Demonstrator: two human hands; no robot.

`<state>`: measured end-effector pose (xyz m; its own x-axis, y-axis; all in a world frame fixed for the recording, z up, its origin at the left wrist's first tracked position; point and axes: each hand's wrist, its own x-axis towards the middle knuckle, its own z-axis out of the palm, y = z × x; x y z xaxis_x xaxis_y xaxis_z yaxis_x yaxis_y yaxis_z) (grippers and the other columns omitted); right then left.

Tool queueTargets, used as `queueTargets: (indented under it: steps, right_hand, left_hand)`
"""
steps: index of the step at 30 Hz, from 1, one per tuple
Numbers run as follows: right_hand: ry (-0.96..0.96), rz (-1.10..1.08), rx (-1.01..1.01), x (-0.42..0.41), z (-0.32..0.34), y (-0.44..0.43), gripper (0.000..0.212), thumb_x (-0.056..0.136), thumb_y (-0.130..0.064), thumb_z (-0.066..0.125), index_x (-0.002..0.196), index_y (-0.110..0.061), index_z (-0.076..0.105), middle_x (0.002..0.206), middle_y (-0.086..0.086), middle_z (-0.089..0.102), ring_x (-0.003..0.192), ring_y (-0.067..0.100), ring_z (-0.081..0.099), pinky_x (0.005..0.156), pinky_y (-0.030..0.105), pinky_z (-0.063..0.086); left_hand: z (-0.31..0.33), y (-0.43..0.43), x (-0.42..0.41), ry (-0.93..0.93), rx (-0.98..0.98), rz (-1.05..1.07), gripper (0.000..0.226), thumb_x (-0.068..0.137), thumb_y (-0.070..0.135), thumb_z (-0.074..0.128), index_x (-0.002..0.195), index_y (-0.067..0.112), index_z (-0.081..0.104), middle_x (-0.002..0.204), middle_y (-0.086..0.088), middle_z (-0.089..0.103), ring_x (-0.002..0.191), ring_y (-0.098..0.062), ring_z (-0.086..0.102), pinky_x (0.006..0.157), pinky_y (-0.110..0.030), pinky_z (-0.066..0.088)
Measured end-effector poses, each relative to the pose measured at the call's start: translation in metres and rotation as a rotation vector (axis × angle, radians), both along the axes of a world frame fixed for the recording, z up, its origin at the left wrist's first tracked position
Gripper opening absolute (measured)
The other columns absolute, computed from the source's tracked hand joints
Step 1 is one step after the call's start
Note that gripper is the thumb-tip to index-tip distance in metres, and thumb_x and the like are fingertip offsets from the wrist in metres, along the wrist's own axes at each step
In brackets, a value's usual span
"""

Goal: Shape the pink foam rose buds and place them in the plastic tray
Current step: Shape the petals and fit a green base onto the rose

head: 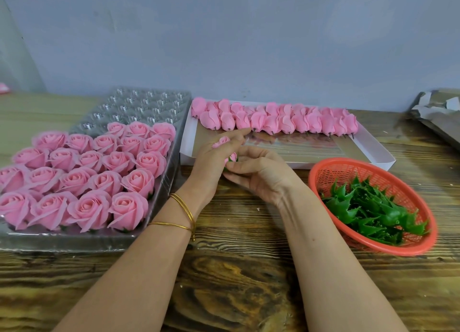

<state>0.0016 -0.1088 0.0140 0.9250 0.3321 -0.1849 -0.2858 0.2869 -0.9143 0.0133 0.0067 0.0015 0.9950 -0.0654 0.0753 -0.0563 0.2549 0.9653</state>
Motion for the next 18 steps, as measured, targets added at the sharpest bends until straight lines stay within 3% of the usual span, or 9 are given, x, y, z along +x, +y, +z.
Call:
queueTargets:
  steps: [5, 8, 13, 15, 18]
  right_hand:
    - [-0.004, 0.027, -0.019, 0.0001, 0.0, -0.0009, 0.037, 0.082, 0.017, 0.058, 0.11, -0.004, 0.069, 0.088, 0.007, 0.07, 0.087, 0.016, 0.067, 0.09, 0.03, 0.055]
    - [-0.008, 0.023, -0.012, 0.0001, -0.0005, -0.0004, 0.038, 0.081, 0.018, 0.058, 0.111, -0.002, 0.068, 0.086, 0.006, 0.068, 0.088, 0.017, 0.066, 0.092, 0.031, 0.054]
    - [-0.053, -0.063, 0.023, 0.0022, -0.0026, 0.0, 0.027, 0.081, 0.018, 0.058, 0.095, -0.002, 0.069, 0.073, 0.004, 0.07, 0.078, 0.014, 0.067, 0.088, 0.028, 0.056]
    - [-0.086, -0.142, 0.021, 0.0035, -0.0047, 0.0012, 0.026, 0.079, 0.019, 0.06, 0.097, 0.003, 0.068, 0.078, 0.009, 0.07, 0.078, 0.018, 0.068, 0.084, 0.028, 0.057]
    - [-0.129, -0.263, -0.05, 0.0059, -0.009, 0.0048, 0.035, 0.073, 0.019, 0.063, 0.107, 0.01, 0.065, 0.09, 0.018, 0.069, 0.086, 0.029, 0.067, 0.088, 0.037, 0.056]
  left_hand:
    - [-0.0005, 0.0004, -0.0007, -0.008, 0.038, 0.019, 0.027, 0.09, 0.01, 0.059, 0.114, 0.017, 0.068, 0.102, -0.001, 0.068, 0.09, -0.006, 0.067, 0.073, -0.017, 0.053]
    - [-0.0006, 0.0, -0.0011, -0.005, 0.027, 0.024, 0.022, 0.085, 0.014, 0.067, 0.106, 0.021, 0.069, 0.094, 0.003, 0.071, 0.087, -0.006, 0.067, 0.069, -0.019, 0.053]
    - [0.0003, -0.0004, 0.0013, -0.028, 0.01, 0.1, 0.049, 0.061, 0.03, 0.08, 0.106, 0.017, 0.067, 0.098, -0.002, 0.067, 0.097, -0.016, 0.065, 0.088, -0.032, 0.053]
    - [0.0003, -0.0017, 0.0007, -0.042, 0.016, 0.124, 0.054, 0.056, 0.029, 0.083, 0.104, 0.012, 0.064, 0.097, -0.006, 0.067, 0.093, -0.02, 0.065, 0.089, -0.037, 0.053]
    - [-0.0008, -0.0044, -0.0011, -0.034, 0.044, 0.113, 0.059, 0.058, 0.026, 0.082, 0.106, 0.001, 0.061, 0.11, -0.026, 0.065, 0.101, -0.032, 0.065, 0.094, -0.045, 0.05]
